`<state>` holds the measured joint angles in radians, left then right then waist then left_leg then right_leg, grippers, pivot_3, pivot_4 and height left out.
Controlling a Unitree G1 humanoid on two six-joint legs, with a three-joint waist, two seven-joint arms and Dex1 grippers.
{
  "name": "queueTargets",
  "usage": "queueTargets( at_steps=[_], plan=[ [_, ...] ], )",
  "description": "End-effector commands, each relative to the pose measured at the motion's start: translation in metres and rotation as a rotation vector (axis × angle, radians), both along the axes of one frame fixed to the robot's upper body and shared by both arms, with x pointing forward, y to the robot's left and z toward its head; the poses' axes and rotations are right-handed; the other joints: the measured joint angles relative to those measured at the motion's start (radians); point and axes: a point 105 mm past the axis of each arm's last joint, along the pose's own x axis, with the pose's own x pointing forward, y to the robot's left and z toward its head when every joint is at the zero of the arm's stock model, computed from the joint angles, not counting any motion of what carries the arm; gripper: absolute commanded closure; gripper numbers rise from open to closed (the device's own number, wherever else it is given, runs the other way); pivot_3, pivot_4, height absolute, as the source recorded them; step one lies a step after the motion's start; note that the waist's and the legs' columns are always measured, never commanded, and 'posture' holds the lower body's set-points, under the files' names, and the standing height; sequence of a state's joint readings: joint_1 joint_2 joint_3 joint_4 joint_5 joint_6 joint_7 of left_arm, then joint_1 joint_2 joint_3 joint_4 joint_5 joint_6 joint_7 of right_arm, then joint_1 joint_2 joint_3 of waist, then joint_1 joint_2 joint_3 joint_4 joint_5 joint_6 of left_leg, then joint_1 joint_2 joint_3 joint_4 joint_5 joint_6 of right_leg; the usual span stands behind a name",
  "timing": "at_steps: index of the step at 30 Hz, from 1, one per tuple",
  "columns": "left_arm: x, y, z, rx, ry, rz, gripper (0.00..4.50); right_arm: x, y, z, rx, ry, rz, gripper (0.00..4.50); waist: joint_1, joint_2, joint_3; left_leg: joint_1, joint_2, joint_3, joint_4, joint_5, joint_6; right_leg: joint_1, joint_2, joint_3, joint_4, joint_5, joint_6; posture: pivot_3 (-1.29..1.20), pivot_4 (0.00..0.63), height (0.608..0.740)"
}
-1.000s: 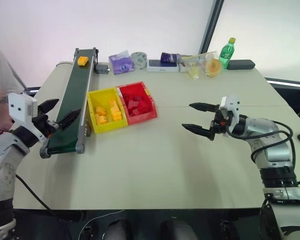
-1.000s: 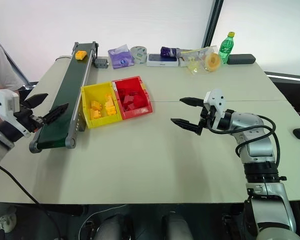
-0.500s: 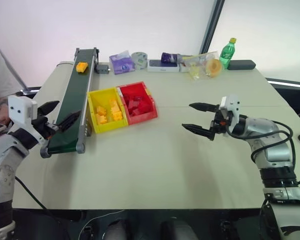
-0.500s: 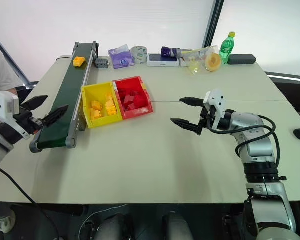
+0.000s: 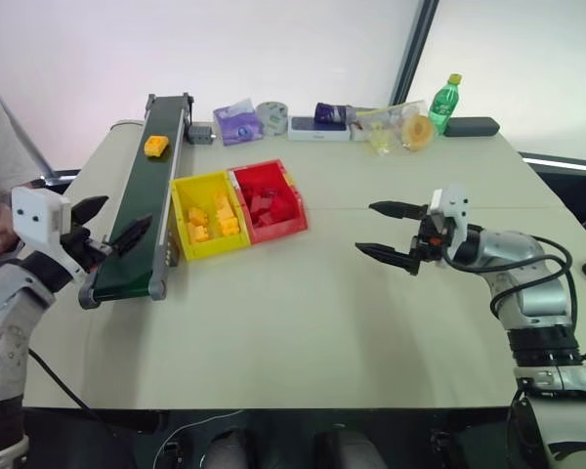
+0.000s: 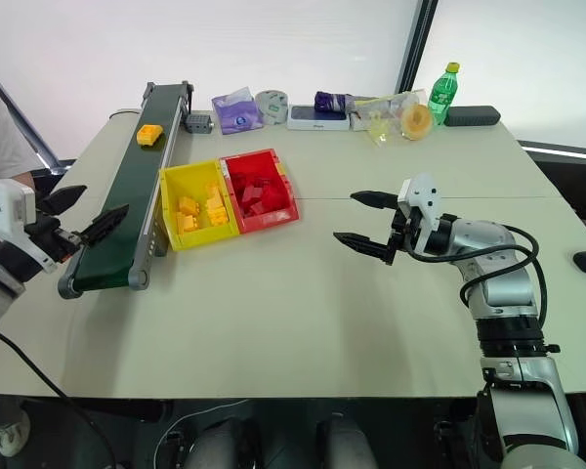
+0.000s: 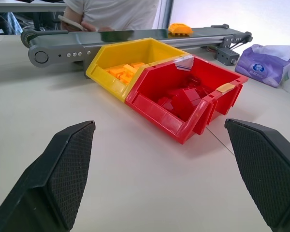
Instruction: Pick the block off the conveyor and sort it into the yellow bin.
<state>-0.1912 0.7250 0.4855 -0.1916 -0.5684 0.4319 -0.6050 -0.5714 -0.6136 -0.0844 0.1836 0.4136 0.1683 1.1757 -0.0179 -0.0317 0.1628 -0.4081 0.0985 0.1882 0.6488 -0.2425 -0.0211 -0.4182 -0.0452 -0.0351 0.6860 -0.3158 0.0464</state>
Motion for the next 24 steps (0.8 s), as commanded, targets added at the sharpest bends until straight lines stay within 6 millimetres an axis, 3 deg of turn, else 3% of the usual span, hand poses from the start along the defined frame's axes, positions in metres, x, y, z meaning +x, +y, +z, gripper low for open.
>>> queueTargets(
  at_steps=[1, 10, 12, 15, 18, 21, 24],
  plan=[
    [-0.003, -0.001, 0.012, 0.017, -0.061, 0.001, 0.04, 0.000, 0.000, 0.015, -0.002, -0.052, 0.007, 0.00, 0.000, 0.000, 0.000, 0.000, 0.000, 0.000, 0.000, 0.000, 0.000, 0.000, 0.000, 0.000, 0.000, 0.000, 0.000, 0.00, 0.150, 0.740],
    [-0.006, -0.001, 0.013, -0.022, -0.067, -0.003, 0.04, -0.001, -0.001, 0.014, -0.002, -0.050, 0.005, 0.00, 0.000, 0.000, 0.000, 0.000, 0.000, 0.000, 0.000, 0.000, 0.000, 0.000, 0.000, 0.000, 0.000, 0.000, 0.000, 0.00, 0.150, 0.740],
    [-0.015, -0.001, 0.012, -0.043, -0.103, 0.016, 0.04, -0.001, -0.002, 0.014, -0.002, -0.051, 0.002, 0.00, 0.000, 0.000, 0.000, 0.000, 0.000, 0.000, 0.000, 0.000, 0.000, 0.000, 0.000, 0.000, 0.000, 0.000, 0.000, 0.00, 0.150, 0.740],
    [-0.035, 0.001, 0.003, -0.101, -0.140, 0.058, 0.04, -0.002, -0.004, 0.014, -0.005, -0.050, -0.001, 0.00, -0.006, 0.000, 0.000, 0.000, 0.000, 0.001, -0.001, 0.000, 0.000, 0.000, 0.000, 0.001, -0.001, 0.000, 0.000, 0.00, 0.150, 0.740],
    [-0.046, 0.012, -0.019, -0.143, -0.102, 0.157, 0.04, -0.002, -0.004, 0.013, -0.004, -0.048, -0.001, 0.00, -0.004, 0.000, 0.000, 0.000, 0.000, 0.000, -0.001, 0.000, 0.000, 0.000, 0.000, 0.001, -0.001, 0.000, 0.000, 0.00, 0.150, 0.740],
    [-0.047, 0.016, -0.030, -0.143, -0.075, 0.215, 0.04, -0.002, -0.003, 0.013, -0.004, -0.047, 0.002, 0.00, 0.003, 0.000, 0.000, 0.000, 0.000, -0.001, 0.001, 0.000, 0.000, 0.001, 0.000, 0.000, 0.000, 0.000, 0.000, 0.00, 0.150, 0.740],
    [-0.044, 0.011, -0.025, -0.156, -0.082, 0.208, 0.04, 0.000, -0.001, 0.014, -0.003, -0.047, 0.011, 0.00, 0.007, 0.000, 0.000, 0.000, 0.000, -0.002, 0.002, 0.000, 0.001, 0.002, -0.001, 0.000, 0.000, 0.000, 0.000, 0.00, 0.150, 0.740]
  ],
)
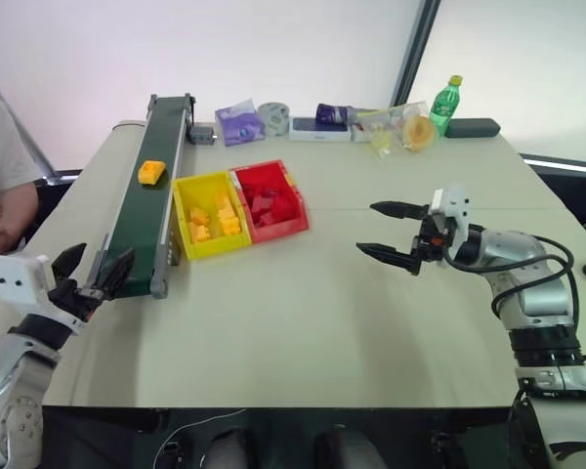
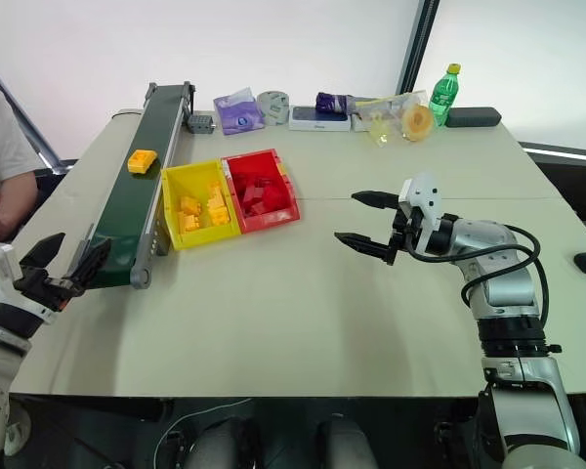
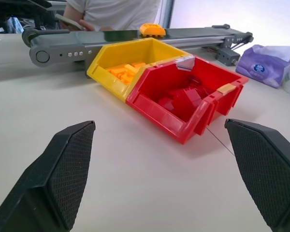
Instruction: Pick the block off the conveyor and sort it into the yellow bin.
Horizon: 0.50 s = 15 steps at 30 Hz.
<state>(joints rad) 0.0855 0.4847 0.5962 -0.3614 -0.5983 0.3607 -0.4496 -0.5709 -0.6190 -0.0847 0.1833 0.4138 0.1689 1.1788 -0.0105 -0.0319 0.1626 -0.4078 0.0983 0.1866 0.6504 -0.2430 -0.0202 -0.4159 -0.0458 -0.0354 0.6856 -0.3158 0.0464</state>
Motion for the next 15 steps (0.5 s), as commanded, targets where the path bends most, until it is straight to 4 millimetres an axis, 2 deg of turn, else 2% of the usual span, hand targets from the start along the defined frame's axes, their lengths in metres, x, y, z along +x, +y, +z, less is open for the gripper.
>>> queueTargets(
  at_steps=[1, 8, 11, 13, 15],
  plan=[
    [0.000, -0.005, 0.023, 0.031, -0.081, 0.004, 0.04, 0.001, 0.001, 0.015, 0.000, -0.049, 0.014, 0.00, -0.001, 0.000, 0.000, 0.000, 0.000, 0.000, 0.000, 0.000, 0.000, 0.000, 0.000, 0.000, 0.000, 0.000, 0.000, 0.00, 0.150, 0.740],
    [0.006, -0.006, 0.020, 0.024, -0.030, 0.014, 0.04, -0.001, 0.003, 0.014, 0.000, -0.046, 0.022, 0.00, -0.009, 0.000, 0.000, 0.000, 0.000, 0.000, -0.001, 0.000, 0.000, 0.000, 0.001, 0.000, 0.000, 0.000, 0.000, 0.00, 0.150, 0.740],
    [0.021, 0.001, 0.025, 0.083, 0.039, 0.050, 0.04, -0.001, 0.003, 0.014, 0.002, -0.045, 0.022, 0.00, -0.006, 0.000, 0.000, 0.000, 0.000, 0.000, -0.001, 0.000, 0.000, 0.000, 0.001, 0.000, 0.000, 0.000, 0.000, 0.00, 0.150, 0.740],
    [0.031, 0.009, 0.033, 0.065, 0.072, 0.079, 0.04, -0.001, 0.004, 0.014, 0.002, -0.046, 0.023, 0.00, -0.003, 0.000, 0.000, 0.000, 0.000, 0.000, -0.001, 0.000, 0.000, 0.000, 0.001, 0.000, 0.000, 0.000, 0.000, 0.00, 0.150, 0.740],
    [0.043, 0.015, 0.032, 0.043, 0.141, 0.100, 0.04, -0.001, 0.005, 0.014, 0.003, -0.045, 0.024, 0.00, -0.004, 0.000, 0.000, 0.000, 0.000, 0.000, 0.000, 0.000, 0.000, 0.001, 0.000, 0.000, 0.000, 0.000, 0.000, 0.00, 0.150, 0.740]
  ],
)
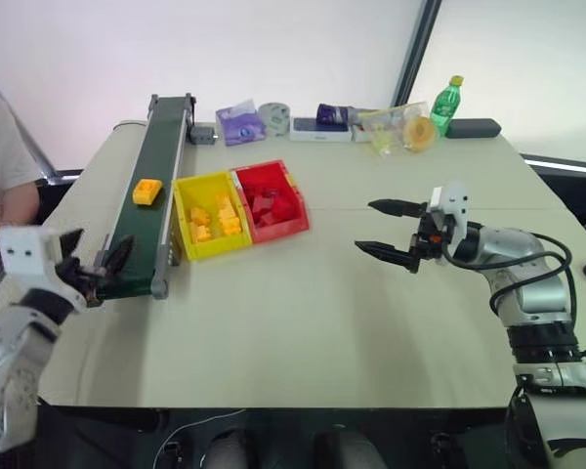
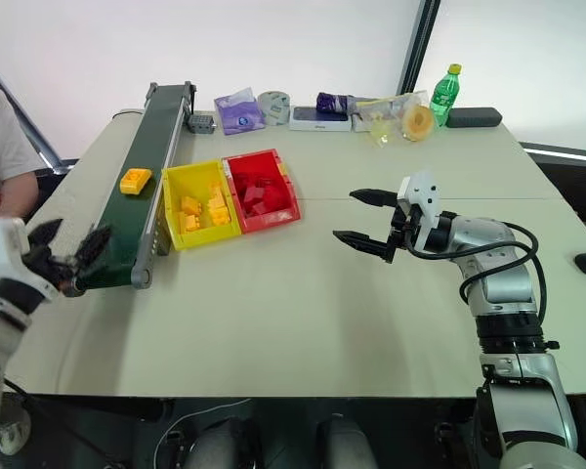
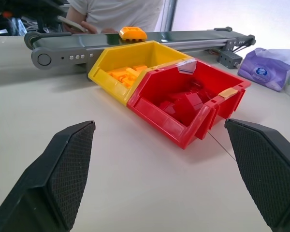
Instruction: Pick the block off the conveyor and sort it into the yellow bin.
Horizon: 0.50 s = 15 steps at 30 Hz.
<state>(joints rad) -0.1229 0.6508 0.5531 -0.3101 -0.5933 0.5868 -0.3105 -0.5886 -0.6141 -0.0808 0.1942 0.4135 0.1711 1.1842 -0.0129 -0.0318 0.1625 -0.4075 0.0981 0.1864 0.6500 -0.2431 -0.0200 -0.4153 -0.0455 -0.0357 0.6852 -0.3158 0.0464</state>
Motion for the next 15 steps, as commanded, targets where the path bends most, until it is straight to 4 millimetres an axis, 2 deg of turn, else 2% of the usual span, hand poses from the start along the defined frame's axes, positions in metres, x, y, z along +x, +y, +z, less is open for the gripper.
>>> queueTargets(
  at_steps=[1, 7, 13, 15],
  plan=[
    [0.012, 0.005, -0.001, 0.008, 0.094, 0.022, 0.04, -0.002, 0.004, 0.011, 0.001, -0.043, 0.016, 0.00, -0.003, 0.000, 0.000, 0.000, 0.000, 0.000, 0.000, 0.000, 0.000, 0.000, 0.000, 0.000, 0.000, 0.000, 0.000, 0.00, 0.150, 0.740],
    [0.033, 0.004, -0.013, 0.029, 0.229, -0.016, 0.04, -0.003, 0.006, 0.008, 0.007, -0.038, 0.018, 0.00, -0.007, 0.000, 0.000, 0.000, 0.000, 0.002, -0.002, 0.000, 0.000, -0.002, 0.001, 0.000, 0.000, 0.000, 0.000, 0.00, 0.150, 0.740],
    [0.049, 0.015, -0.008, 0.026, 0.252, 0.013, 0.04, -0.006, 0.001, 0.007, 0.007, -0.036, 0.000, 0.00, -0.004, 0.000, 0.000, -0.001, 0.000, 0.002, -0.001, 0.000, -0.001, -0.003, 0.001, 0.000, 0.000, 0.000, 0.000, 0.00, 0.150, 0.740],
    [0.052, 0.013, -0.009, 0.012, 0.256, -0.003, 0.04, -0.006, 0.001, 0.007, 0.009, -0.035, -0.004, 0.00, -0.004, 0.000, 0.000, -0.001, 0.000, 0.002, -0.001, 0.000, -0.001, -0.003, 0.000, 0.000, 0.000, 0.000, 0.000, 0.00, 0.150, 0.740]
  ],
)
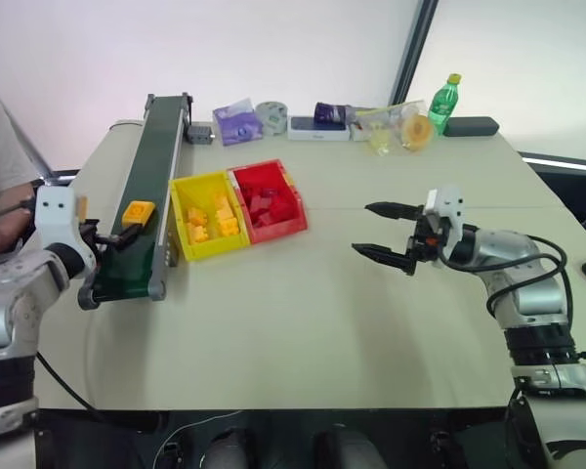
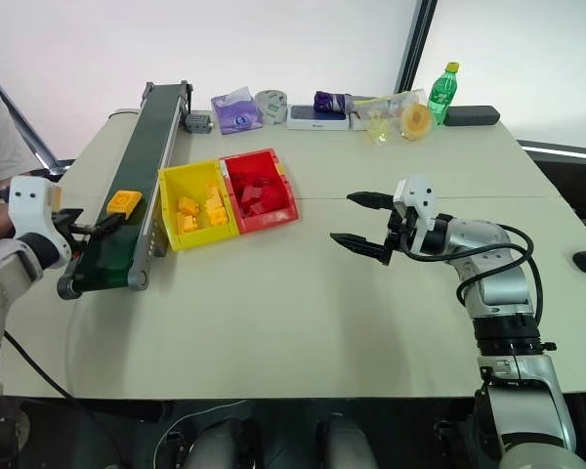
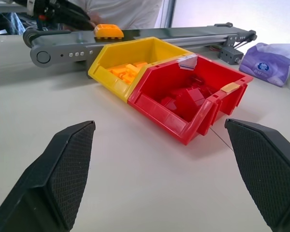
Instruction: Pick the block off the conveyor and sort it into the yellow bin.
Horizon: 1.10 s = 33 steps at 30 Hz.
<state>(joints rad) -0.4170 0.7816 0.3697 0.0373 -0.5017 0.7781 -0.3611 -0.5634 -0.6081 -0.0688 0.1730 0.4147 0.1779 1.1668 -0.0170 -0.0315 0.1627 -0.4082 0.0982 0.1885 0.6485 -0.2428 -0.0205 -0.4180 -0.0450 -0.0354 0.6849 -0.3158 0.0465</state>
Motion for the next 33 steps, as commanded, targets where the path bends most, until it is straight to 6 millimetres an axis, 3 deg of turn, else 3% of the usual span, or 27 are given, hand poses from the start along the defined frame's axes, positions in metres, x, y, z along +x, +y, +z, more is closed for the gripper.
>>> queueTargets(
  at_steps=[1, 5, 7, 11, 14, 18, 25, 31, 33],
  plan=[
    [0.002, -0.001, 0.005, 0.021, -0.007, -0.022, 0.04, -0.004, -0.002, 0.014, 0.009, -0.053, -0.002, 0.00, 0.000, 0.000, 0.000, 0.000, 0.000, 0.000, 0.000, 0.000, 0.000, 0.000, 0.000, 0.000, 0.000, 0.000, 0.000, 0.00, 0.150, 0.740],
    [0.000, -0.013, -0.012, 0.031, 0.072, -0.084, 0.04, -0.005, -0.002, 0.014, 0.010, -0.055, -0.008, 0.00, 0.001, 0.000, 0.000, 0.000, 0.000, 0.000, 0.000, 0.000, 0.000, 0.000, 0.000, 0.000, 0.001, 0.000, 0.000, 0.00, 0.150, 0.740],
    [-0.001, -0.013, -0.017, 0.027, 0.098, -0.088, 0.57, -0.005, -0.002, 0.015, 0.009, -0.056, -0.007, 0.00, 0.002, 0.000, 0.000, 0.000, 0.000, 0.000, 0.001, 0.000, 0.000, 0.000, 0.000, 0.000, 0.001, 0.000, 0.000, 0.00, 0.150, 0.740],
    [0.003, -0.013, 0.000, 0.017, 0.006, -0.067, 2.37, -0.005, -0.002, 0.016, 0.006, -0.057, -0.007, 0.00, 0.001, 0.000, 0.000, 0.000, 0.000, 0.000, 0.001, 0.000, 0.000, 0.000, 0.000, 0.000, 0.002, 0.000, 0.000, 0.00, 0.150, 0.740],
    [0.002, -0.010, 0.001, 0.029, -0.003, -0.062, 4.05, -0.005, -0.001, 0.016, 0.007, -0.058, -0.007, 0.00, 0.001, 0.000, 0.000, 0.000, 0.000, 0.000, 0.001, 0.000, 0.000, 0.000, 0.000, 0.000, 0.002, 0.000, 0.000, 0.00, 0.150, 0.740],
    [-0.001, -0.008, 0.007, 0.011, -0.045, -0.050, 4.06, -0.005, 0.000, 0.017, 0.009, -0.060, -0.007, 0.00, 0.001, 0.000, 0.000, 0.000, 0.000, 0.000, 0.001, 0.000, 0.000, 0.000, 0.000, 0.000, 0.002, 0.000, 0.000, 0.00, 0.150, 0.740],
    [-0.001, -0.011, 0.040, 0.041, -0.204, -0.065, 4.06, -0.005, 0.000, 0.017, 0.009, -0.057, -0.008, 0.00, 0.003, 0.000, 0.000, 0.000, 0.000, 0.000, 0.001, 0.000, 0.000, 0.000, 0.000, 0.000, 0.002, 0.000, 0.000, 0.00, 0.150, 0.740],
    [0.004, -0.031, 0.048, 0.018, -0.272, -0.109, 4.06, -0.005, -0.001, 0.018, 0.009, -0.061, -0.008, 0.00, 0.002, 0.000, 0.000, 0.000, 0.000, 0.000, 0.001, 0.000, 0.000, 0.000, 0.000, 0.000, 0.002, 0.000, 0.000, 0.00, 0.150, 0.740],
    [0.010, -0.047, 0.047, 0.009, -0.278, -0.146, 4.06, -0.005, -0.001, 0.021, 0.022, -0.068, -0.006, 0.00, 0.004, 0.000, 0.000, 0.000, 0.000, 0.000, 0.001, 0.000, 0.000, 0.000, 0.000, 0.000, 0.002, 0.000, 0.000, 0.00, 0.150, 0.740]
  ],
)
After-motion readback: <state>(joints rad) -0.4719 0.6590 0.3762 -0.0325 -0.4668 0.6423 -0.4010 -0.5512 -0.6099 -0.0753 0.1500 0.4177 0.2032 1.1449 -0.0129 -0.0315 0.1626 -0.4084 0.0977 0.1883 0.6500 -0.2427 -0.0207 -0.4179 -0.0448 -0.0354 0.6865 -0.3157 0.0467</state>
